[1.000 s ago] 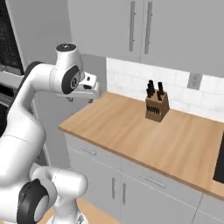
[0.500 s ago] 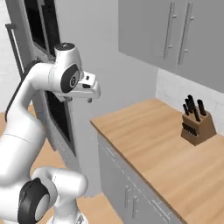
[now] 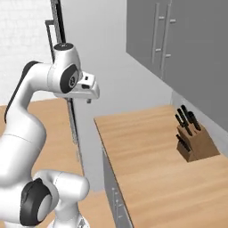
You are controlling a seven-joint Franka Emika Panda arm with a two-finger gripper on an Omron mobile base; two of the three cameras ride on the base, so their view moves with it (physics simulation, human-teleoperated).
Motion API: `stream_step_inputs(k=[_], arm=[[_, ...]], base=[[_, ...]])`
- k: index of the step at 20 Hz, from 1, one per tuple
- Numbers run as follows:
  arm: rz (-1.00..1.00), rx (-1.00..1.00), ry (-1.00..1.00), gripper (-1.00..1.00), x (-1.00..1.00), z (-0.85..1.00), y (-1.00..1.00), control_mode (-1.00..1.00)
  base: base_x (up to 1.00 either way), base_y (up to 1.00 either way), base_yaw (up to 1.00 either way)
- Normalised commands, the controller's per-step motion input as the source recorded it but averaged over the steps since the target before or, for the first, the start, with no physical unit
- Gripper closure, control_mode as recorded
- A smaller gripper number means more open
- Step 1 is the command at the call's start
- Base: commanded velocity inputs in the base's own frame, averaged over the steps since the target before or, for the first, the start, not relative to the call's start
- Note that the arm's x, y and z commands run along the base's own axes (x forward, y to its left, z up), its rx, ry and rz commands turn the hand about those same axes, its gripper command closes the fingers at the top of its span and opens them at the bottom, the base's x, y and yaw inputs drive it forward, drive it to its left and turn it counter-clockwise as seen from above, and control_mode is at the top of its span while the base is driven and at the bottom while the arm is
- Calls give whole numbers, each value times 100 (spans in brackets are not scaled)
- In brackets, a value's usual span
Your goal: Take a straw from the drawer in front and place it inside the glass cup on the dining counter.
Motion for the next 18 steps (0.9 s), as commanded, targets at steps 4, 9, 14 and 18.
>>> stream_step_inputs(k=[4, 9, 14, 18], arm=[[0, 0, 0, -100, 0, 0, 0, 100], [4, 0, 0, -100, 0, -4, -18, -100], [4, -6, 0, -100, 3, -20, 3, -100], [0, -24, 0, -100, 11, -38, 56, -100]], base=[[-50, -68, 26], [-9, -41, 9], [0, 0, 0], [0, 0, 0]])
